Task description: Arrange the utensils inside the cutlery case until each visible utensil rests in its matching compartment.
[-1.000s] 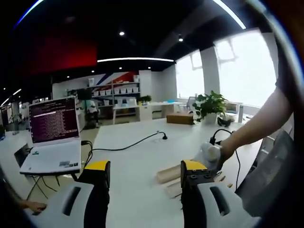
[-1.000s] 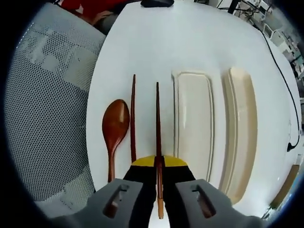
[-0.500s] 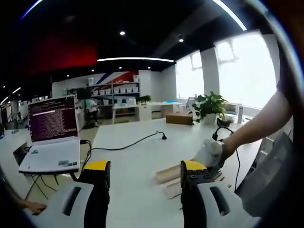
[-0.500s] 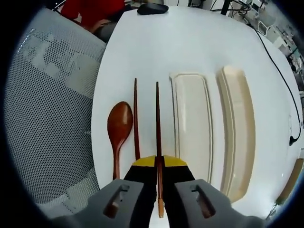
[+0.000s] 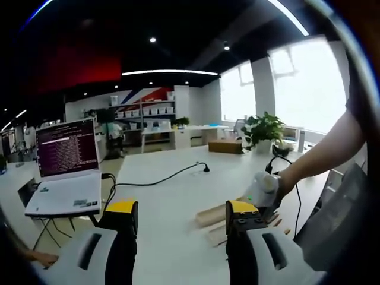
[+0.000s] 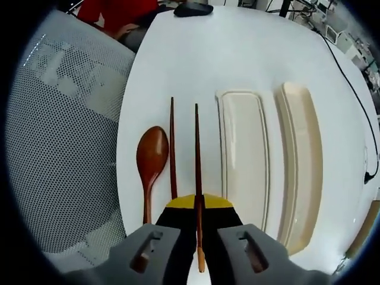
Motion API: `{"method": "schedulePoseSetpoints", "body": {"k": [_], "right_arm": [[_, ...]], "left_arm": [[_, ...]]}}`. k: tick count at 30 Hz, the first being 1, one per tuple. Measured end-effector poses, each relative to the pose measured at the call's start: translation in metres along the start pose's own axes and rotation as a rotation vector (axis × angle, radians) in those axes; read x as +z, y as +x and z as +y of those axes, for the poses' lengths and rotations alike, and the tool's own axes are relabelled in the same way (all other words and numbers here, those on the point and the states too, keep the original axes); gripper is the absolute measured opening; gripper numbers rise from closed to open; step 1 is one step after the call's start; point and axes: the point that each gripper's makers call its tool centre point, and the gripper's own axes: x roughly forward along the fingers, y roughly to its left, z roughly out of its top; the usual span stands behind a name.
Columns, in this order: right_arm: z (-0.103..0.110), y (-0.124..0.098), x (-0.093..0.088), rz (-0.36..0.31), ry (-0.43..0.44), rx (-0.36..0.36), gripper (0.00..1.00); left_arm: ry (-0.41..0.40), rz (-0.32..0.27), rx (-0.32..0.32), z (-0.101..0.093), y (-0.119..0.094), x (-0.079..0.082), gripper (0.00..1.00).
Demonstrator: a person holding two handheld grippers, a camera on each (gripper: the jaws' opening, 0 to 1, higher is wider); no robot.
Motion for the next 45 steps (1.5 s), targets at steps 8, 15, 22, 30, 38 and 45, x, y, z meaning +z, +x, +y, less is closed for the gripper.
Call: {"method": "schedulePoseSetpoints", "body": {"k": [8, 15, 22, 30, 38, 45], "right_arm": [[-0.009, -0.018, -0.005, -0.001, 0.003, -0.043, 0.0], [-0.023, -0.038, -0.011, 0.014, 0.015, -0.083, 0.0], [-0.032, -0.043, -0.017, 0.037, 0.014, -0.097, 0.0], [-0.051, -0.054, -0.013, 0.051, 0.004, -0.121, 0.0], [-0.072, -0.06, -0.003, 0.049, -0.01, -0.155, 0.0], [-0.089, -0.061, 0.007, 0.048, -0.023, -0.175, 0.0]], "left_arm": [[-0.001, -0.022, 0.01, 0.001, -0.002, 0.005, 0.62], [-0.001, -0.033, 0.0, -0.002, -0.002, 0.007, 0.62], [-0.001, -0.03, -0.006, 0.0, -0.001, 0.005, 0.62], [-0.008, -0.025, -0.003, 0.017, -0.001, -0.007, 0.62], [-0.004, -0.016, 0.0, 0.014, 0.001, -0.008, 0.62], [-0.003, -0.002, -0.003, 0.004, 0.002, -0.005, 0.62]]}}
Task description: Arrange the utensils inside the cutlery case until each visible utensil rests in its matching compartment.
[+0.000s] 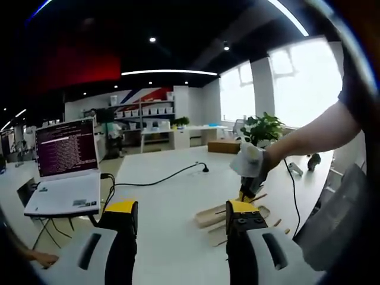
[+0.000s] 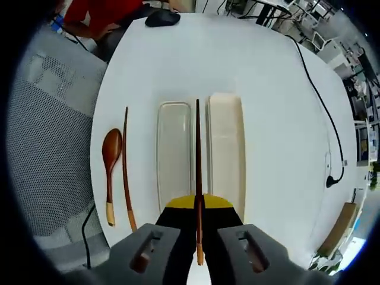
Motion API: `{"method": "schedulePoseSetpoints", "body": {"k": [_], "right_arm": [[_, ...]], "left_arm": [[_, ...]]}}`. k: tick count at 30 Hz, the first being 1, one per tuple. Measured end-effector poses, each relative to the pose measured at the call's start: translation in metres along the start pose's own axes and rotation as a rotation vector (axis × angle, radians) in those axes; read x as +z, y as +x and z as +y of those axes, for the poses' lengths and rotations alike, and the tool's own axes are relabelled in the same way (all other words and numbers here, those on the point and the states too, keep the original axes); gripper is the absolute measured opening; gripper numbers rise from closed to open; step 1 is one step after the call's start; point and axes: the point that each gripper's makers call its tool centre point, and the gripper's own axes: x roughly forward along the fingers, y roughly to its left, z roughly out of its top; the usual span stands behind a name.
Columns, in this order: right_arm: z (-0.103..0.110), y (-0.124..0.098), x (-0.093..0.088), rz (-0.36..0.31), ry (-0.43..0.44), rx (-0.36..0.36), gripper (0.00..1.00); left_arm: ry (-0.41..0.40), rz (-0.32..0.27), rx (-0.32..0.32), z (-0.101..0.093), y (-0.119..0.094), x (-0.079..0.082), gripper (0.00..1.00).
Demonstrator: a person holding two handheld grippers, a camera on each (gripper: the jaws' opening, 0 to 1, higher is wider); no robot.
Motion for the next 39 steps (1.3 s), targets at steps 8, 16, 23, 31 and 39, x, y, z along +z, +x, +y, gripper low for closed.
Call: {"method": "schedulePoseSetpoints", "body": {"k": [8, 16, 23, 31, 39], "right_arm": [[-0.01, 0.006, 0.007, -0.004, -0.003, -0.002, 0.0], [-0.019, 0.01, 0.014, 0.001, -0.016, -0.004, 0.0], [-0.025, 0.016, 0.024, -0.002, -0.035, -0.006, 0.0], [-0.028, 0.026, 0.03, -0.003, -0.034, 0.008, 0.0], [-0.032, 0.036, 0.025, -0.004, -0.017, 0.026, 0.0]], "left_arm": [[-0.001, 0.006, 0.008, -0.001, 0.001, -0.002, 0.62], [-0.01, 0.012, 0.005, -0.003, 0.001, -0.001, 0.61], [-0.01, 0.02, 0.002, -0.006, 0.001, -0.001, 0.61], [-0.011, 0.034, 0.003, -0.004, 0.001, -0.003, 0.61], [-0.012, 0.048, 0.003, -0.005, 0.0, -0.005, 0.61]]}}
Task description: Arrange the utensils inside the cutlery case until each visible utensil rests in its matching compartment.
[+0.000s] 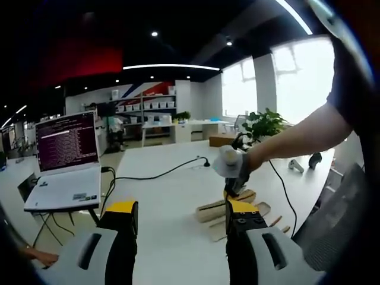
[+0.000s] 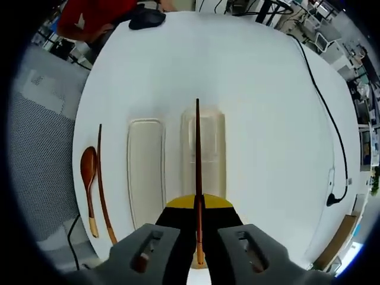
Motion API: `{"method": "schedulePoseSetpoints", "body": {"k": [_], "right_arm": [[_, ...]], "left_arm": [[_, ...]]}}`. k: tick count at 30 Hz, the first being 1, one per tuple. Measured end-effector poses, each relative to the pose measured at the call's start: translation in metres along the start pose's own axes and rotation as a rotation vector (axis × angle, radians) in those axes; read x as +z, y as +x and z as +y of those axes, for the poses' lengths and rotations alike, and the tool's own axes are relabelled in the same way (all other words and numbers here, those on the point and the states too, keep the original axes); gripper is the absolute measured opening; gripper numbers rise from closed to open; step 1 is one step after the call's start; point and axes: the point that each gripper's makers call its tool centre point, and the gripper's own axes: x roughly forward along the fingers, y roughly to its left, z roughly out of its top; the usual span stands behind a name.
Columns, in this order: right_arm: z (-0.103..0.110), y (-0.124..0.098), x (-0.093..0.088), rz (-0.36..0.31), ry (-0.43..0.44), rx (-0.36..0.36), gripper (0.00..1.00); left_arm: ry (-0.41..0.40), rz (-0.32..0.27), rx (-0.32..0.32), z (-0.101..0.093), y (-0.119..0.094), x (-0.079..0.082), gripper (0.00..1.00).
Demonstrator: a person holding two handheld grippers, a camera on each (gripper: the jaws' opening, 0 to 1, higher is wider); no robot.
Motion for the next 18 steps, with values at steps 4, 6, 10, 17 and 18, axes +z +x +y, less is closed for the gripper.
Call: {"method": "schedulePoseSetpoints", "body": {"k": [4, 6, 10, 17, 18], "right_arm": [[0.0, 0.006, -0.004, 0.004, 0.002, 0.007, 0.0], [0.0, 0.009, -0.005, 0.005, 0.002, 0.012, 0.0], [-0.003, 0.014, -0.005, -0.007, 0.025, 0.016, 0.0], [0.001, 0.021, -0.003, -0.007, 0.021, 0.026, 0.0], [0.002, 0.022, -0.004, -0.005, 0.019, 0.028, 0.0]], "left_arm": [[0.001, 0.006, 0.0, 0.0, 0.001, -0.001, 0.61], [-0.002, 0.009, -0.001, 0.001, 0.002, -0.001, 0.61], [-0.003, 0.008, 0.002, 0.001, 0.002, -0.001, 0.61], [-0.005, 0.017, 0.001, 0.001, 0.003, -0.003, 0.61], [-0.005, 0.017, 0.002, 0.001, 0.003, -0.003, 0.61]]}}
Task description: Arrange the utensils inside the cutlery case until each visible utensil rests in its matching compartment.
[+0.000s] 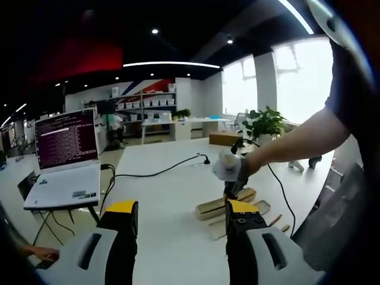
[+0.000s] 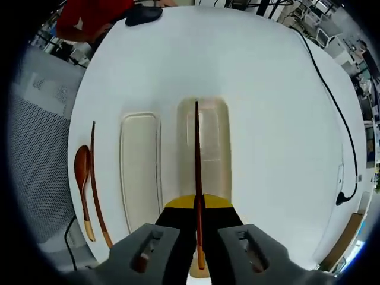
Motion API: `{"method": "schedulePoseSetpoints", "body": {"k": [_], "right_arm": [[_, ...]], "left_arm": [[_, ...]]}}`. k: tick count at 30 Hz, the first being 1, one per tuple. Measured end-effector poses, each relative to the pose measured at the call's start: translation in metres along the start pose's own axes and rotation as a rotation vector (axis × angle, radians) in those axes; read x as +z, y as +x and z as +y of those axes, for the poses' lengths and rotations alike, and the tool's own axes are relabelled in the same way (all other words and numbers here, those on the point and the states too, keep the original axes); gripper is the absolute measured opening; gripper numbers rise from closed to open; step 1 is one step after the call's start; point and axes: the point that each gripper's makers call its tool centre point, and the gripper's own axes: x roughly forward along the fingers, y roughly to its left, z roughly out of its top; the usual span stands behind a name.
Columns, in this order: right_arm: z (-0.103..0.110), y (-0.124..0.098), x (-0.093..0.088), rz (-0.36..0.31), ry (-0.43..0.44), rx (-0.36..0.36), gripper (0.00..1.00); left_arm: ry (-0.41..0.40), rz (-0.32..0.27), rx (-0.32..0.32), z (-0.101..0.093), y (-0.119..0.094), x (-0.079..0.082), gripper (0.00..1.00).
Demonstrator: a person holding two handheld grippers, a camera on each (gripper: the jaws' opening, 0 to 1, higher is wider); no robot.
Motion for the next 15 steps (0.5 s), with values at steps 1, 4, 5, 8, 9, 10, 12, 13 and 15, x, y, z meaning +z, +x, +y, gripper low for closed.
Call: {"method": "schedulePoseSetpoints", "body": {"k": [1, 4, 5, 8, 9, 10, 12, 13, 15], "right_arm": [[-0.0001, 0.0011, -0.0002, 0.001, 0.001, 0.0, 0.0], [-0.0013, 0.0028, -0.0013, 0.003, 0.001, 0.002, 0.0], [-0.003, 0.0028, -0.0019, 0.002, 0.003, 0.001, 0.0], [-0.0062, 0.0029, -0.0021, -0.007, 0.016, 0.001, 0.0], [-0.0061, 0.003, -0.002, -0.008, 0.017, 0.004, 0.0], [-0.0059, 0.0029, -0.0018, -0.009, 0.015, 0.004, 0.0], [-0.0063, 0.003, -0.0018, -0.009, 0.016, 0.002, 0.0], [-0.0063, 0.003, -0.0019, -0.01, 0.016, 0.003, 0.0], [-0.0062, 0.0032, -0.0019, -0.011, 0.014, 0.007, 0.0]], "left_arm": [[-0.001, 0.0, 0.0, 0.0, 0.0, 0.0, 0.61], [0.001, 0.005, 0.001, 0.0005, 0.0004, -0.001, 0.61], [0.0, 0.005, 0.0, 0.0005, 0.0006, -0.0011, 0.61], [-0.001, 0.008, 0.0, 0.0008, 0.001, -0.0018, 0.61], [-0.002, 0.008, -0.001, 0.0005, 0.0012, -0.0019, 0.61], [0.0, 0.009, -0.001, 0.0005, 0.0013, -0.002, 0.61], [0.001, 0.011, -0.001, 0.0005, 0.0015, -0.0024, 0.61], [0.0, 0.011, -0.001, 0.0006, 0.0016, -0.0025, 0.61], [0.0, 0.012, -0.002, 0.0006, 0.0016, -0.0027, 0.61]]}}
